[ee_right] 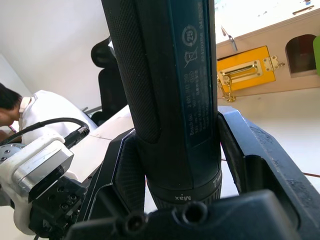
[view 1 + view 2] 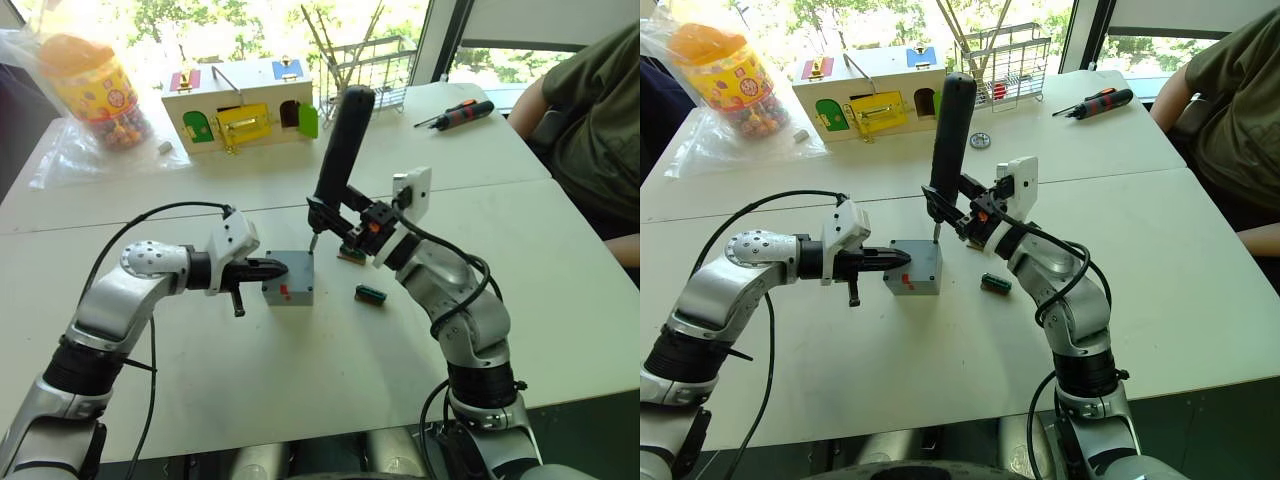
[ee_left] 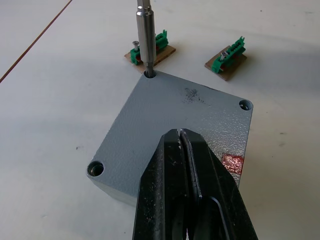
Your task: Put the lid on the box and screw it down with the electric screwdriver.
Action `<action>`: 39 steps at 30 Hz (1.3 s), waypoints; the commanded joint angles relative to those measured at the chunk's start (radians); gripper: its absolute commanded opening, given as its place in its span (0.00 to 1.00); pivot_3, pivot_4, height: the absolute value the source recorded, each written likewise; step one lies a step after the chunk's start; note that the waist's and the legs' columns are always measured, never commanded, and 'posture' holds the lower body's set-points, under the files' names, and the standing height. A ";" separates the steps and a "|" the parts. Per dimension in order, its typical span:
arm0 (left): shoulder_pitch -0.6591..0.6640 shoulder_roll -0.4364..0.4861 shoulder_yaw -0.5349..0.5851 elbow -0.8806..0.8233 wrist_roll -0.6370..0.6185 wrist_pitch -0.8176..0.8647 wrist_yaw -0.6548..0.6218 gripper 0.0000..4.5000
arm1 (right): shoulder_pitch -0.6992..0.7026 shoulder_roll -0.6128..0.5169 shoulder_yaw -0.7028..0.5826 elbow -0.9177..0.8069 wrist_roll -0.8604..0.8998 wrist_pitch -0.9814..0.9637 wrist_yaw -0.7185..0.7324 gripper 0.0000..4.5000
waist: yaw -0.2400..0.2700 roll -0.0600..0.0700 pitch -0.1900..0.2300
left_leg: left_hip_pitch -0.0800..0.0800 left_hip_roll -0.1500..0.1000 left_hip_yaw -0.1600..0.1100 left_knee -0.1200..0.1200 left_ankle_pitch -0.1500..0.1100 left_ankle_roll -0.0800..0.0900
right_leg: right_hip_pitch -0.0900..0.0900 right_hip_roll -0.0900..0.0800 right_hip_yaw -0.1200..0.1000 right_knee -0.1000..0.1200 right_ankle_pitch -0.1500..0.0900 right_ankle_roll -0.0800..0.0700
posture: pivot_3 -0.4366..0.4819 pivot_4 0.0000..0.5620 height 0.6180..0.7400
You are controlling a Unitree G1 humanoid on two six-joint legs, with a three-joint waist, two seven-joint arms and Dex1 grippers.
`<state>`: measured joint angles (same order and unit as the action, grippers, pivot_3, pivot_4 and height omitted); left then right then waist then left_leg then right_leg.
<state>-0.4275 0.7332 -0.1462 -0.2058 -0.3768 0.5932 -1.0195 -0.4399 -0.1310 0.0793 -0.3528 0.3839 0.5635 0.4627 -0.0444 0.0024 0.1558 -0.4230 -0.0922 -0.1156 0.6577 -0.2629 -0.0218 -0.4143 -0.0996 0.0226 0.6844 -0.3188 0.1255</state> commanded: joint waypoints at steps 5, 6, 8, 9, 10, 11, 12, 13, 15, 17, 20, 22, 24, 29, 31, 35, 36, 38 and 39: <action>0.020 0.001 -0.041 0.019 0.040 -0.008 0.000 0.00 | -0.021 -0.056 0.117 0.024 -0.104 -0.048 0.013 0.41 | 0.000 -0.001 -0.001 | 0.007 0.000 0.000 -0.002 0.000 0.000 | 0.006 0.000 0.000 0.000 0.000 0.000 | 0.48 0.27 1.00; 0.023 0.000 -0.043 0.022 0.043 -0.012 0.001 0.00 | -0.025 -0.059 0.131 0.036 -0.114 -0.043 0.011 0.41 | 0.000 -0.001 -0.001 | 0.009 0.000 0.001 -0.004 0.000 0.000 | 0.007 0.000 0.000 -0.001 0.000 0.000 | 0.48 0.27 1.00; 0.025 -0.004 -0.046 0.031 0.048 -0.016 0.003 0.00 | -0.028 -0.059 0.149 0.059 -0.134 -0.044 0.004 0.41 | 0.001 -0.001 -0.005 | 0.016 0.000 0.001 -0.007 0.000 0.000 | 0.012 0.000 0.001 -0.001 0.000 0.000 | 0.48 0.27 1.00; 0.027 -0.007 -0.049 0.037 0.052 -0.020 0.004 0.00 | -0.024 -0.058 0.159 0.069 -0.138 -0.046 0.008 0.41 | 0.002 -0.001 -0.006 | 0.016 0.000 0.001 -0.008 0.000 0.001 | 0.012 0.000 0.001 -0.001 0.000 0.000 | 0.48 0.27 1.00; 0.029 -0.010 -0.051 0.043 0.057 -0.024 0.005 0.00 | -0.019 -0.058 0.167 0.080 -0.145 -0.049 0.010 0.41 | 0.003 -0.002 -0.007 | 0.016 0.000 0.001 -0.008 0.000 0.001 | 0.012 0.000 0.001 -0.001 0.000 0.000 | 0.48 0.27 1.00; 0.032 -0.012 -0.053 0.048 0.061 -0.028 0.006 0.00 | -0.014 -0.058 0.176 0.090 -0.152 -0.052 0.011 0.41 | 0.003 -0.002 -0.011 | 0.016 0.000 0.000 -0.008 0.000 0.001 | 0.012 0.000 0.001 -0.001 0.000 0.000 | 0.48 0.27 1.00; 0.035 -0.013 -0.054 0.051 0.063 -0.030 0.005 0.00 | -0.010 -0.057 0.181 0.096 -0.156 -0.054 0.011 0.41 | 0.002 -0.003 -0.014 | 0.016 0.000 0.000 -0.008 0.000 0.001 | 0.012 0.000 0.001 -0.001 0.000 0.000 | 0.48 0.27 1.00; 0.038 -0.015 -0.054 0.052 0.064 -0.030 0.007 0.00 | -0.006 -0.057 0.188 0.104 -0.163 -0.056 0.010 0.41 | 0.002 -0.004 -0.018 | 0.017 0.000 0.000 -0.008 -0.001 0.001 | 0.013 0.000 0.001 -0.002 0.000 0.000 | 0.48 0.27 1.00; 0.051 -0.016 -0.056 0.051 0.071 -0.031 0.012 0.00 | 0.002 -0.045 0.188 0.113 -0.159 -0.045 0.002 0.41 | 0.003 -0.005 -0.021 | 0.019 0.000 0.000 -0.009 -0.001 0.001 | 0.016 0.000 0.001 -0.002 0.000 0.000 | 0.48 0.27 1.00; 0.061 -0.015 -0.059 0.048 0.078 -0.035 0.014 0.00 | 0.007 -0.037 0.188 0.118 -0.158 -0.041 -0.001 0.41 | 0.003 -0.005 -0.022 | 0.027 0.000 0.000 -0.011 -0.002 0.002 | 0.022 0.000 0.001 -0.004 0.000 0.000 | 0.48 0.27 1.00; 0.074 -0.020 -0.062 0.051 0.080 -0.041 0.023 0.00 | 0.023 -0.034 0.200 0.128 -0.170 -0.042 -0.004 0.41 | 0.004 -0.004 -0.028 | 0.033 0.002 0.000 -0.014 -0.007 0.010 | 0.028 0.002 0.001 -0.016 -0.001 0.000 | 0.48 0.27 1.00; 0.079 -0.023 -0.063 0.053 0.080 -0.044 0.028 0.00 | 0.035 -0.033 0.205 0.139 -0.178 -0.042 -0.006 0.41 | 0.004 -0.003 -0.035 | 0.033 0.002 0.000 -0.014 -0.007 0.010 | 0.028 0.002 0.001 -0.016 -0.001 0.000 | 0.48 0.27 1.00; 0.081 -0.024 -0.065 0.052 0.082 -0.045 0.031 0.00 | 0.039 -0.029 0.207 0.150 -0.190 -0.047 -0.010 0.41 | 0.004 -0.002 -0.038 | 0.033 0.002 0.000 -0.014 -0.007 0.010 | 0.028 0.002 0.002 -0.016 -0.001 0.000 | 0.48 0.27 1.00; 0.078 -0.025 -0.068 0.048 0.081 -0.043 0.035 0.00 | 0.047 -0.020 0.211 0.172 -0.205 -0.055 -0.017 0.41 | 0.006 -0.002 -0.045 | 0.033 0.002 0.000 -0.014 -0.007 0.011 | 0.029 0.002 0.003 -0.017 -0.001 0.000 | 0.48 0.27 1.00; 0.077 -0.025 -0.070 0.047 0.081 -0.043 0.037 0.00 | 0.053 -0.019 0.211 0.180 -0.208 -0.060 -0.017 0.41 | 0.006 -0.002 -0.046 | 0.033 0.002 0.000 -0.014 -0.007 0.011 | 0.029 0.002 0.003 -0.018 -0.001 0.000 | 0.48 0.27 1.00; 0.075 -0.028 -0.075 0.045 0.084 -0.044 0.043 0.00 | 0.065 -0.014 0.203 0.195 -0.211 -0.071 -0.023 0.41 | 0.008 -0.002 -0.047 | 0.033 0.002 0.000 -0.014 -0.007 0.011 | 0.029 0.002 0.003 -0.018 -0.001 0.000 | 0.48 0.27 1.00; 0.076 -0.027 -0.075 0.045 0.085 -0.045 0.043 0.00 | 0.067 -0.012 0.202 0.197 -0.212 -0.073 -0.024 0.41 | 0.008 -0.002 -0.048 | 0.033 0.002 0.000 -0.014 -0.007 0.011 | 0.029 0.002 0.003 -0.018 -0.001 0.000 | 0.48 0.27 1.00; 0.075 -0.028 -0.076 0.044 0.085 -0.044 0.044 0.00 | 0.071 -0.009 0.197 0.202 -0.212 -0.076 -0.028 0.41 | 0.009 -0.002 -0.049 | 0.033 0.002 0.000 -0.014 -0.007 0.011 | 0.030 0.002 0.003 -0.018 -0.001 0.000 | 0.48 0.27 1.00; 0.073 -0.029 -0.077 0.044 0.086 -0.043 0.044 0.00 | 0.073 -0.008 0.194 0.206 -0.211 -0.080 -0.030 0.41 | 0.009 -0.002 -0.049 | 0.033 0.002 0.000 -0.014 -0.007 0.011 | 0.030 0.002 0.003 -0.018 -0.001 0.000 | 0.48 0.27 1.00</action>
<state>-0.3685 0.6987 -0.1890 -0.1787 -0.3285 0.5314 -0.9780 -0.4245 -0.1346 0.2478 -0.2391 0.1892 0.4349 0.4327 -0.0352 0.0006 0.1064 -0.3896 -0.0901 -0.1158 0.6433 -0.2701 -0.0107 -0.3846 -0.0978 0.0253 0.6658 -0.3197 0.1252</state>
